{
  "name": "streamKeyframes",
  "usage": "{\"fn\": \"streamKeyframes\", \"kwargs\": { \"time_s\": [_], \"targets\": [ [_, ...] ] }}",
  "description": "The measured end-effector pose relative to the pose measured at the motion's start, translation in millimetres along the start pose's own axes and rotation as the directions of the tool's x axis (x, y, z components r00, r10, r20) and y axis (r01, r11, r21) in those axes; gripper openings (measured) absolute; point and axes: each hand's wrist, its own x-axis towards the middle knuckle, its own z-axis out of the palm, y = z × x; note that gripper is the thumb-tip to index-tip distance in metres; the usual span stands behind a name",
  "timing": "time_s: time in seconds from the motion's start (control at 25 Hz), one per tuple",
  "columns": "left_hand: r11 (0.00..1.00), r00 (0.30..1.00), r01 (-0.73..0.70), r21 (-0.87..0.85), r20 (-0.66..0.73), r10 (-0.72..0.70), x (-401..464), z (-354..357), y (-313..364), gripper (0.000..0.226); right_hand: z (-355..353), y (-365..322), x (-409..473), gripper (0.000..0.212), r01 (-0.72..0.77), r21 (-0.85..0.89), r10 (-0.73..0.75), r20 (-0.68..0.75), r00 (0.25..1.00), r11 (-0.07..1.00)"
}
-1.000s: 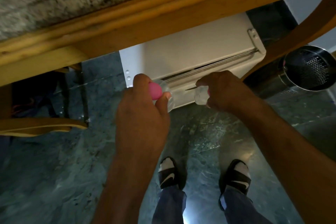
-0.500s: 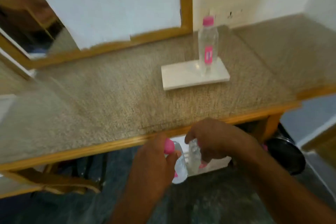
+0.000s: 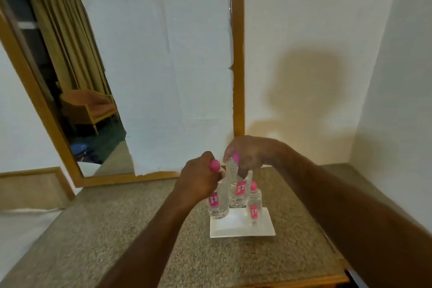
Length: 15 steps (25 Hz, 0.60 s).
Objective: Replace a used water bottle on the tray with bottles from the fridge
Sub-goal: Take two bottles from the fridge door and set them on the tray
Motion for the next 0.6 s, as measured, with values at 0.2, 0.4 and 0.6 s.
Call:
{"fn": "streamKeyframes", "kwargs": {
  "time_s": [0.2, 0.4, 0.6],
  "targets": [
    [0.999, 0.995, -0.049, 0.02, 0.091, 0.047, 60, 47, -55, 0.025, 42, 35, 81, 0.036, -0.059, 0.022, 0.056, 0.092, 0.994, 0.998],
    [0.999, 0.989, -0.02, -0.037, 0.147, 0.025, 85, 107, -90, 0.02, 87, 69, 125, 0.053, -0.167, 0.108, 0.143, 0.203, 0.969, 0.98],
    [0.998, 0.979, 0.051, -0.043, 0.2, -0.042, 92, 145, -106, 0.024, 112, 87, 141, 0.053, -0.175, 0.107, 0.143, 0.255, 0.956, 0.979]
  ]
}}
